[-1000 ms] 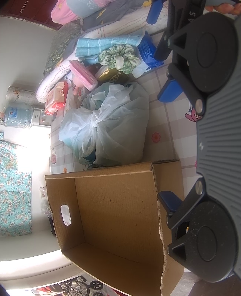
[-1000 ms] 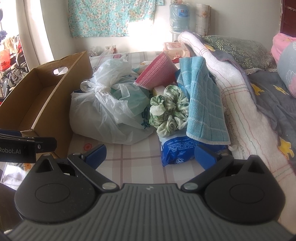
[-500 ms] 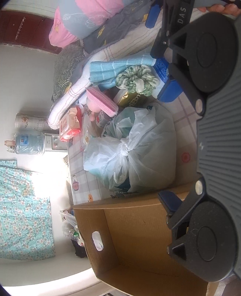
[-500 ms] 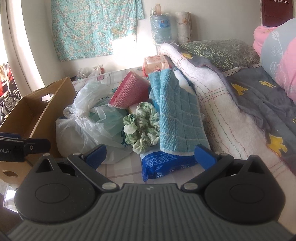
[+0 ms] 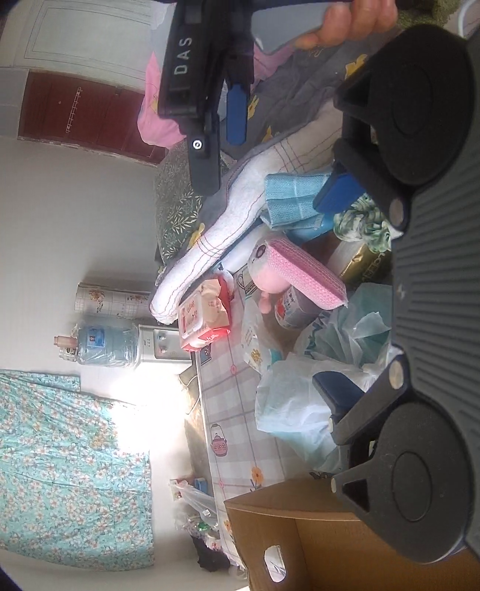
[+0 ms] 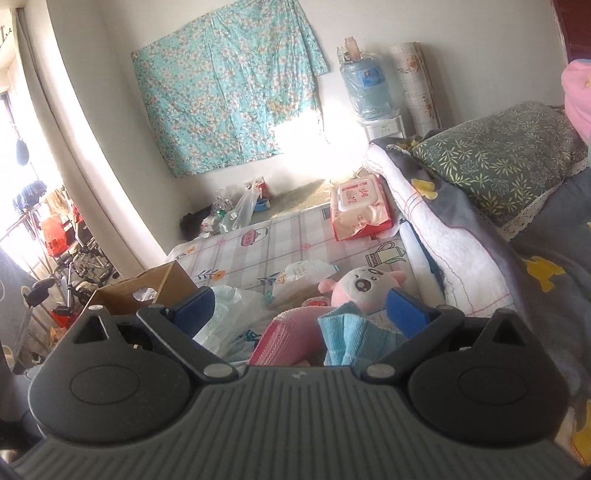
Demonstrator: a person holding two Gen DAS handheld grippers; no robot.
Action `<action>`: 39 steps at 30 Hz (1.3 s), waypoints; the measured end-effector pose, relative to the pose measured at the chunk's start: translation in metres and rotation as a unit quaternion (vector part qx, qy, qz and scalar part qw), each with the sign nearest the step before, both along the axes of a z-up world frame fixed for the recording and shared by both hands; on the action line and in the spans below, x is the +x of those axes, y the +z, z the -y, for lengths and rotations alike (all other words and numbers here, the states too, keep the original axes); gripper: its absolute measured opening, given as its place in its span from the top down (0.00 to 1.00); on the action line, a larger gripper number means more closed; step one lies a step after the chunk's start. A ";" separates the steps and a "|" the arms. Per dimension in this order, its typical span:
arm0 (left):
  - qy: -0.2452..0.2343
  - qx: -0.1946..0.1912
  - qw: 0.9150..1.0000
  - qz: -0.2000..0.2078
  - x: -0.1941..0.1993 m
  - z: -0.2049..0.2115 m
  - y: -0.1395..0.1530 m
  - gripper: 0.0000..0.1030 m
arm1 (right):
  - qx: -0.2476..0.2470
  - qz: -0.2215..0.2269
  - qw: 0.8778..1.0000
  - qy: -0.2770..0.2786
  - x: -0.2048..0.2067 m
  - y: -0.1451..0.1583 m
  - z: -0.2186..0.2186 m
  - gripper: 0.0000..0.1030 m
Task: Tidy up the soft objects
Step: 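Reach the right gripper down and grasp the pink scrubbing sponge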
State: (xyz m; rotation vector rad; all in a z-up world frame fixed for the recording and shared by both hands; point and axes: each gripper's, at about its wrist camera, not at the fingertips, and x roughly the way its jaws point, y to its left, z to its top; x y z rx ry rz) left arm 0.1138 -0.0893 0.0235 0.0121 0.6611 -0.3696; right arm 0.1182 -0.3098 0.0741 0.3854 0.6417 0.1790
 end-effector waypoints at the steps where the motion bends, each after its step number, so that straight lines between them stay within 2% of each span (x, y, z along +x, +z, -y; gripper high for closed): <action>1: -0.003 0.000 1.000 0.001 0.004 0.004 -0.001 0.18 | 0.010 -0.014 1.000 0.006 0.014 -0.002 0.003 0.13; 2: -0.004 0.001 1.000 -0.001 0.008 0.007 -0.002 0.21 | 0.019 -0.031 0.999 0.011 0.029 -0.005 0.003 0.16; 4: -0.008 0.006 1.000 -0.005 0.015 0.013 -0.006 0.25 | 0.034 -0.064 0.997 0.030 0.056 -0.012 0.001 0.29; 7: -0.017 0.017 1.000 -0.016 0.023 0.020 -0.012 0.38 | 0.042 -0.125 0.990 0.048 0.095 -0.025 -0.004 0.41; 9: -0.020 0.017 0.999 -0.026 0.026 0.021 -0.017 0.46 | 0.042 -0.164 0.983 0.065 0.120 -0.036 -0.008 0.42; 14: -0.020 0.013 0.999 -0.041 0.033 0.019 -0.024 0.54 | 0.046 -0.280 0.955 0.081 0.165 -0.069 -0.007 0.43; 19: -0.021 0.008 0.998 -0.050 0.044 0.020 -0.027 0.59 | 0.050 -0.356 0.929 0.090 0.188 -0.097 -0.006 0.43; 21: -0.026 0.007 0.998 -0.056 0.049 0.023 -0.029 0.65 | 0.056 -0.373 0.921 0.095 0.196 -0.103 -0.009 0.41; 27: -0.046 0.008 0.997 -0.066 0.051 0.031 -0.036 0.67 | 0.055 -0.405 0.906 0.109 0.209 -0.117 -0.017 0.41; 34: -0.060 0.010 0.996 -0.072 0.047 0.036 -0.045 0.67 | 0.057 -0.419 0.899 0.112 0.213 -0.111 -0.008 0.40; 39: -0.061 -0.001 0.994 -0.087 0.049 0.035 -0.051 0.67 | 0.053 -0.418 0.897 0.135 0.212 -0.113 -0.021 0.40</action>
